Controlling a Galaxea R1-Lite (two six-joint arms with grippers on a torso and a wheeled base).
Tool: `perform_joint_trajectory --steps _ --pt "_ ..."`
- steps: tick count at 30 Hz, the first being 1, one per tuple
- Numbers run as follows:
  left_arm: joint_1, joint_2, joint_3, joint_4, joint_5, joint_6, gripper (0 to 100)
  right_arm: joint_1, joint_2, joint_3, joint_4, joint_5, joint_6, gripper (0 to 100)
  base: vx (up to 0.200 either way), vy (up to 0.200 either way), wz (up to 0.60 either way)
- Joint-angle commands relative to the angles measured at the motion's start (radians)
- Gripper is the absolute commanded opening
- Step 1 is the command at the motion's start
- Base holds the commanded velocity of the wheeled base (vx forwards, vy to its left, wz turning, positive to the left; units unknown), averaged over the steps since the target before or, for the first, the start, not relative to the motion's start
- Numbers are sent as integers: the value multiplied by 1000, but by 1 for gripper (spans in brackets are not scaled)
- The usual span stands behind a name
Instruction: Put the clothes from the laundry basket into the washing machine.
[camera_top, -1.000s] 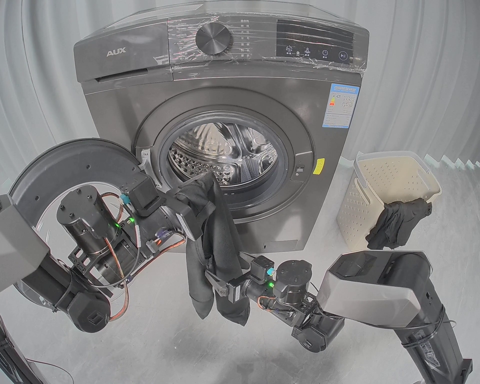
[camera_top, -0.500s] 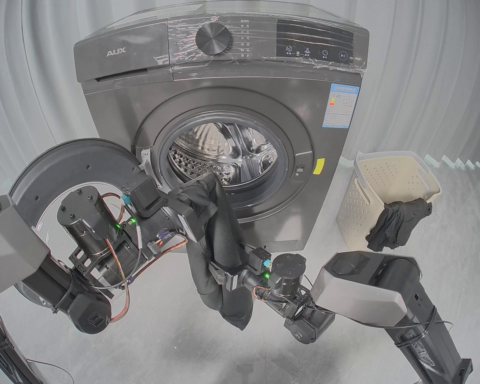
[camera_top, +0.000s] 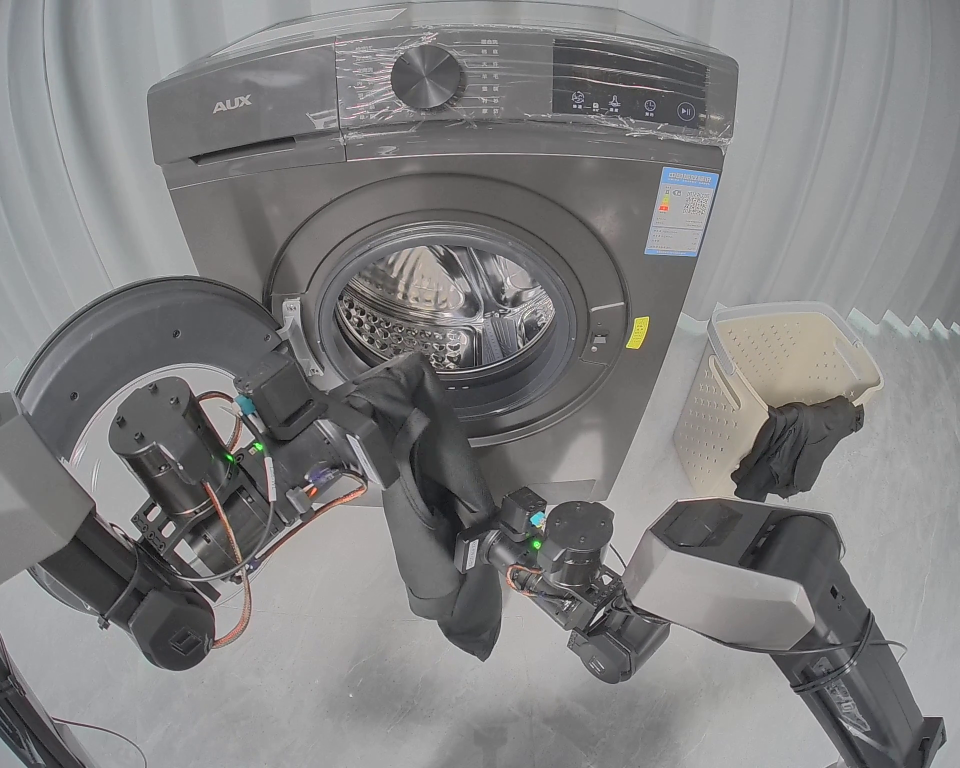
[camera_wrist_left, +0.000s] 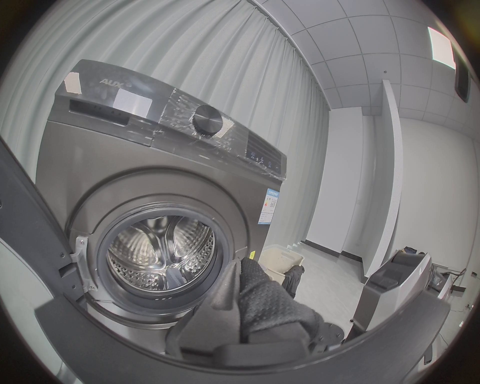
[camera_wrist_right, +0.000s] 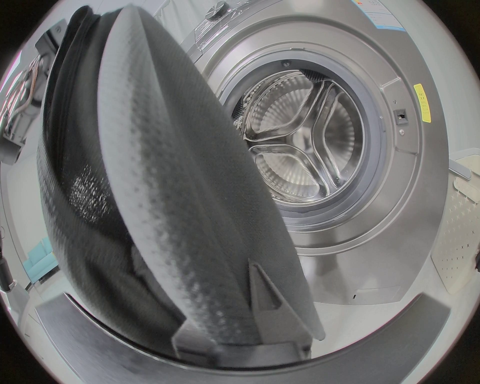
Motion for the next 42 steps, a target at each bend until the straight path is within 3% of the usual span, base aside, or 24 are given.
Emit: perform_joint_trajectory --steps 1,5,10,23,24,38,42 --pt "79 13 50 0 1 2 0 -35 -77 74 -9 -5 9 0 0 0 0" --pt "140 17 106 0 -11 2 0 -71 -157 157 -29 -5 11 0 0 0 0" --pt "143 36 186 0 -44 5 0 -98 -250 183 -23 -5 9 0 0 0 0" --pt "74 139 254 -1 -68 14 0 -65 -359 185 -17 -7 9 0 0 0 0" --pt "73 145 254 -3 -68 14 100 -67 -359 185 -17 -7 9 0 0 0 0" --pt "74 162 340 -3 -68 25 100 -87 -364 177 -18 -5 8 0 0 0 0" --pt "80 159 361 -3 -71 48 100 -84 -381 174 -14 -5 8 0 0 0 0"
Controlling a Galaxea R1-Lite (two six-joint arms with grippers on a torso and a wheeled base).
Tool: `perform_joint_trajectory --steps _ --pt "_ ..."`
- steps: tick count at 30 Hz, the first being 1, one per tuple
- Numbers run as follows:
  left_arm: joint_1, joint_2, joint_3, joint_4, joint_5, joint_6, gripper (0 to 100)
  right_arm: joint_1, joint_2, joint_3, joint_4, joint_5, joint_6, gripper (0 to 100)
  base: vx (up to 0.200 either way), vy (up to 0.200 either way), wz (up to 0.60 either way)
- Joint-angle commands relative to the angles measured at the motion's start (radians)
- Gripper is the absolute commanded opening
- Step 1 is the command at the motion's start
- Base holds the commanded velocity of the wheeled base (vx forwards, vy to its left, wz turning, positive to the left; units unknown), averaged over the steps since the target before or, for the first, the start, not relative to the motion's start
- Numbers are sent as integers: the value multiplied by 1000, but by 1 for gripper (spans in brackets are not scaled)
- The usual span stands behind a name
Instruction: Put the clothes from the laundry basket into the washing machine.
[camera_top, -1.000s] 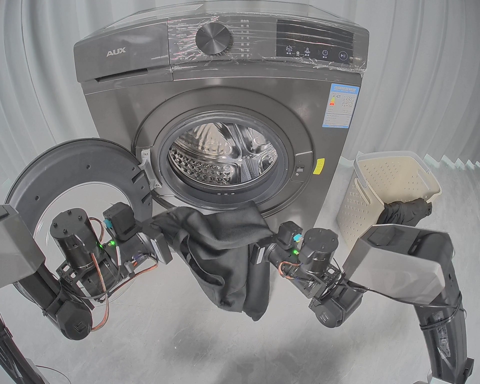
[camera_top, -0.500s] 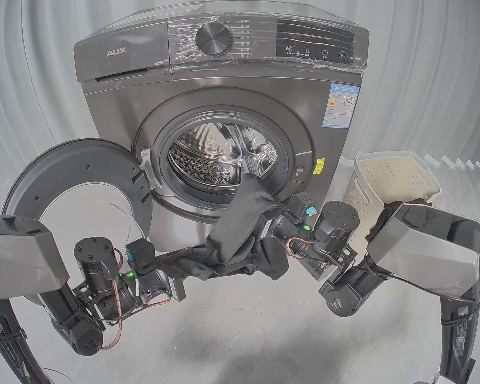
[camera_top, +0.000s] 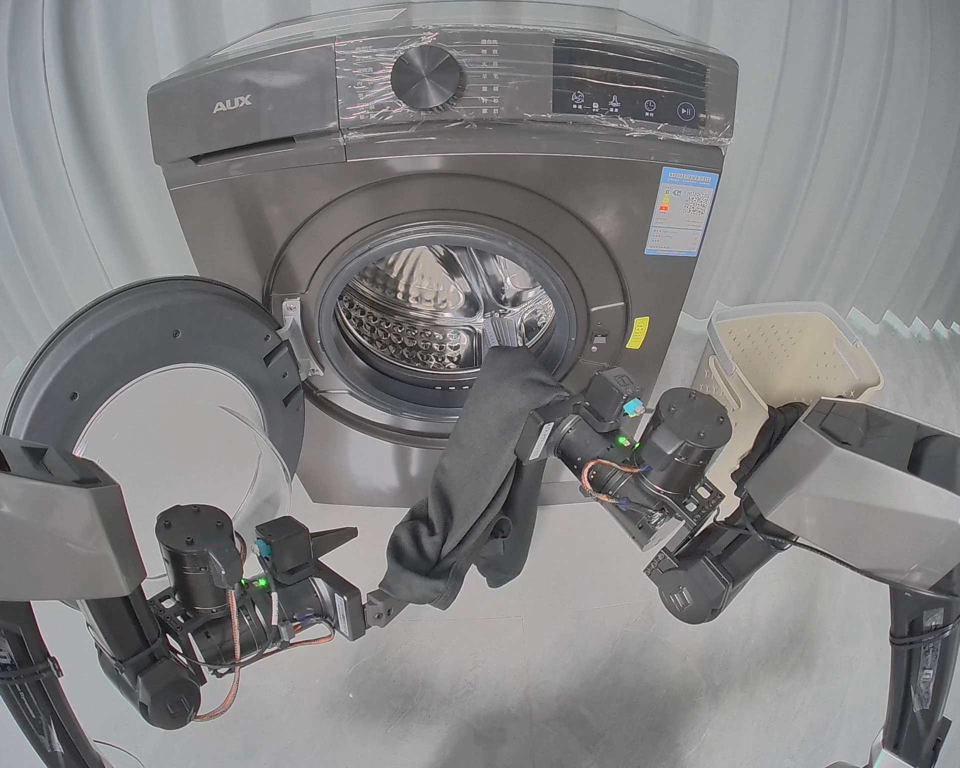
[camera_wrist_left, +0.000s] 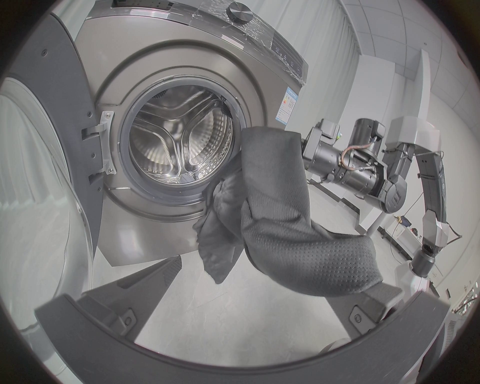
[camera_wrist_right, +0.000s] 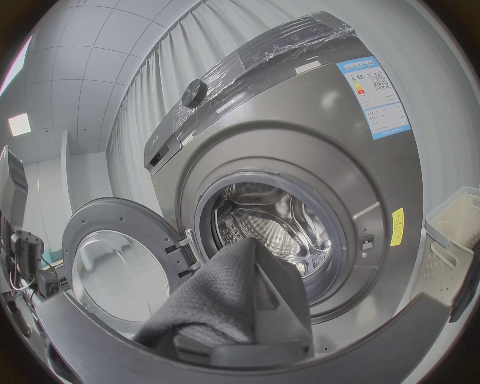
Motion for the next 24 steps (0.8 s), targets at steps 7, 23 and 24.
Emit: perform_joint_trajectory --steps 7,23,24 --pt "7 9 68 0 -34 38 100 -27 -14 -17 3 1 0 0 0 0 0" --pt "7 68 -127 0 -25 19 100 91 -52 49 -2 -1 3 0 0 0 0" --pt "7 74 -141 0 -25 19 100 102 -55 57 -2 -1 1 0 0 0 0"
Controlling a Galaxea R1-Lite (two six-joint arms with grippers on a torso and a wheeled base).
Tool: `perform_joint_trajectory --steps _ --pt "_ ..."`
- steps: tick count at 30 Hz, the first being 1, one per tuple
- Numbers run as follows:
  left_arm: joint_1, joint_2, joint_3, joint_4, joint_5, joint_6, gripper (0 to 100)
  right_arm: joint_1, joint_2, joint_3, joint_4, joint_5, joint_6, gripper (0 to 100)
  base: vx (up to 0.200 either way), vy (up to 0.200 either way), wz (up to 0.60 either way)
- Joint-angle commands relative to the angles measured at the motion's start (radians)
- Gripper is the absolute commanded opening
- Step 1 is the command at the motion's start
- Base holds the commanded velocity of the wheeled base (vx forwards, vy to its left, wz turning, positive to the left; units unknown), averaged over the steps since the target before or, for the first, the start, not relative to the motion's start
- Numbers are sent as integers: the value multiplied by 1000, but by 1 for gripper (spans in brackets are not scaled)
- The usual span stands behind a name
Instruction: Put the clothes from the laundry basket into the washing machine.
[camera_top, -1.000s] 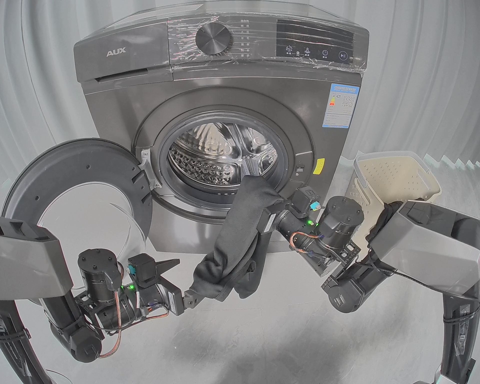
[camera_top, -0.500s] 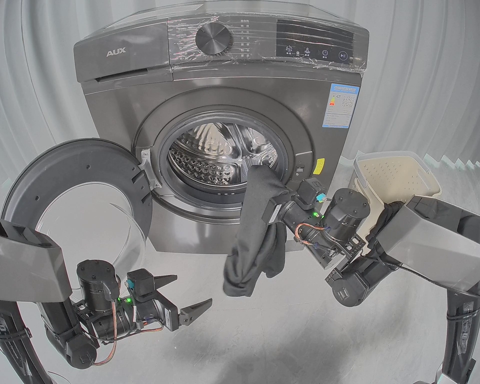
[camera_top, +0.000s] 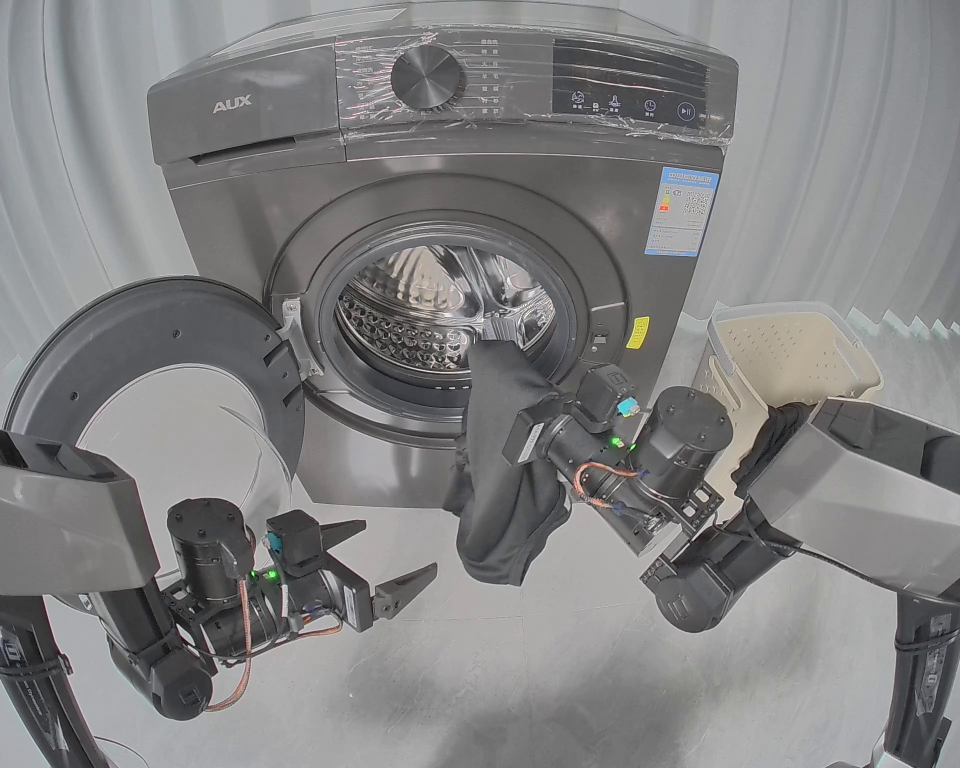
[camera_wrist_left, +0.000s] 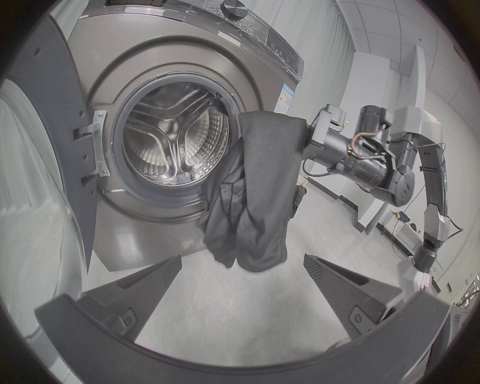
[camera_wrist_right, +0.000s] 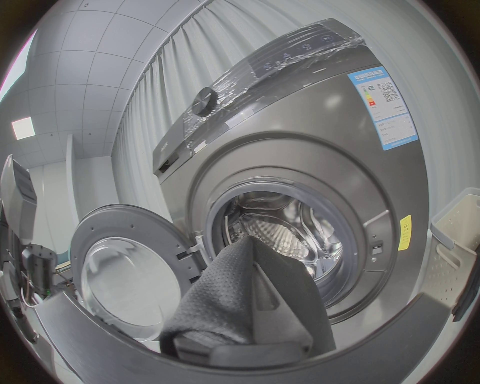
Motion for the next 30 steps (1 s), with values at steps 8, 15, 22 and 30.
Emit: perform_joint_trajectory --steps 8,15,22,30 --pt "-7 73 -177 -2 5 -6 100 123 -42 55 5 -33 3 0 0 0 0" --pt "-23 73 -209 -2 4 -7 100 153 -39 55 6 -36 10 0 0 0 0" --pt "-26 102 -226 -2 5 -10 100 175 -42 61 6 -37 13 0 0 0 0" --pt "-15 157 -291 -2 7 -9 100 206 -74 127 2 -37 23 0 0 0 0"
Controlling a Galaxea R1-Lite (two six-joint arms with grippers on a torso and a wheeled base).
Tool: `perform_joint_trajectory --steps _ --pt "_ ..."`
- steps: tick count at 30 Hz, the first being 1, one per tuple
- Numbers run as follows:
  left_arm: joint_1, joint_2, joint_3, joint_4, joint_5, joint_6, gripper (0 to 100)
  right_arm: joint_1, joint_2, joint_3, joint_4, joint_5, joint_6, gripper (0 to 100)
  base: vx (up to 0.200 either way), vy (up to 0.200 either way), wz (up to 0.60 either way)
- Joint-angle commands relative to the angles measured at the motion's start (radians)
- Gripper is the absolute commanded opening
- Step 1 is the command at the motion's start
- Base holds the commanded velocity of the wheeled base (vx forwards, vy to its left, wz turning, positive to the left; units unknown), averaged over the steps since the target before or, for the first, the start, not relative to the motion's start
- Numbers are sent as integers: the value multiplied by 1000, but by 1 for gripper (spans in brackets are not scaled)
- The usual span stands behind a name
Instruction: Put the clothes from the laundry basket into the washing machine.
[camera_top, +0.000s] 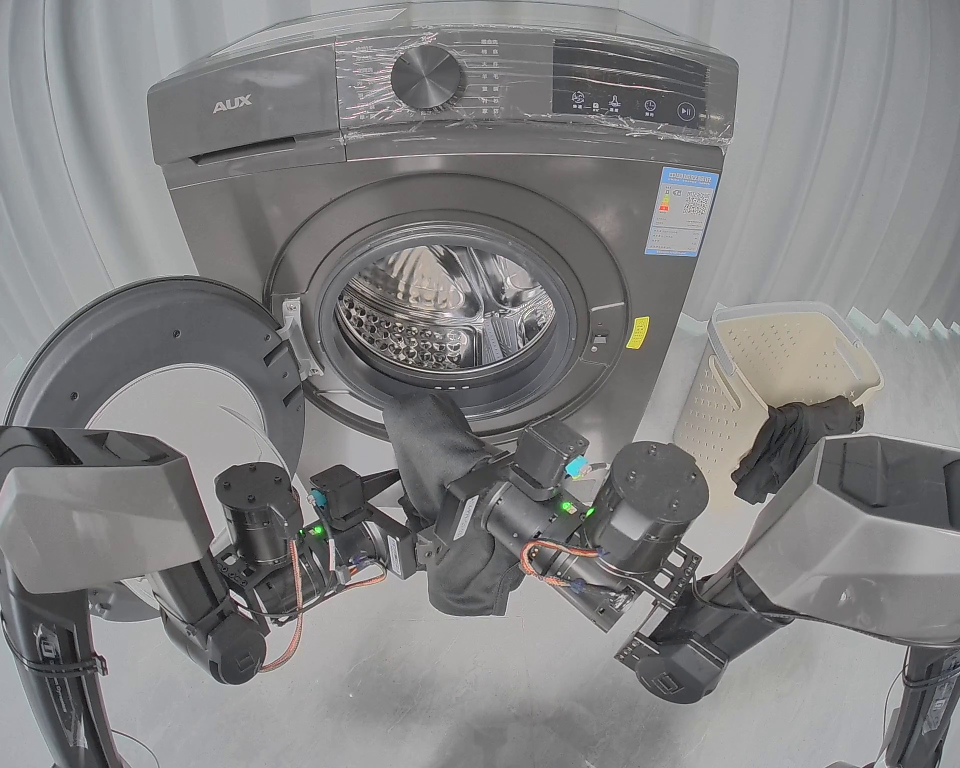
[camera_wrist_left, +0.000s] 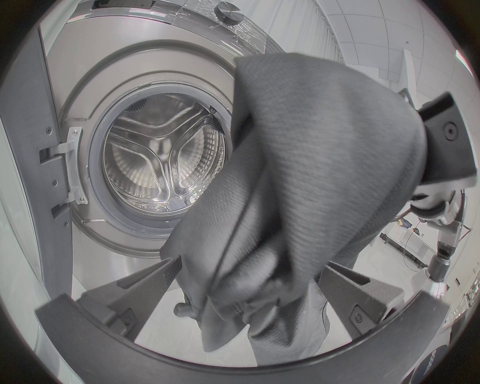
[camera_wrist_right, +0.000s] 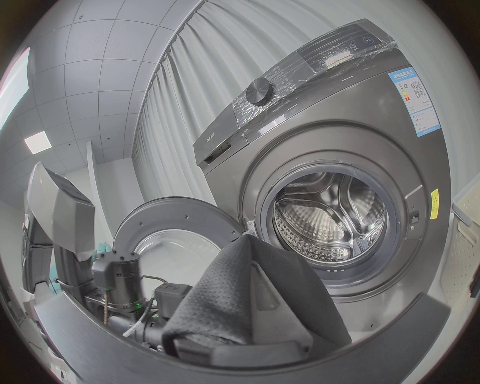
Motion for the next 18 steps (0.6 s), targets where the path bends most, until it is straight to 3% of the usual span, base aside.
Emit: perform_joint_trajectory --steps 1,14,15,18 --pt "6 48 -39 -1 3 1 100 17 -24 41 -3 0 3 0 0 0 0" --pt "6 120 -116 -1 33 1 100 34 -49 101 -19 0 14 0 0 0 0" --pt "8 127 -117 -1 46 1 0 35 -49 104 -19 0 18 0 0 0 0" --pt "8 129 -119 -1 52 1 0 32 -47 106 -19 0 18 0 0 0 0"
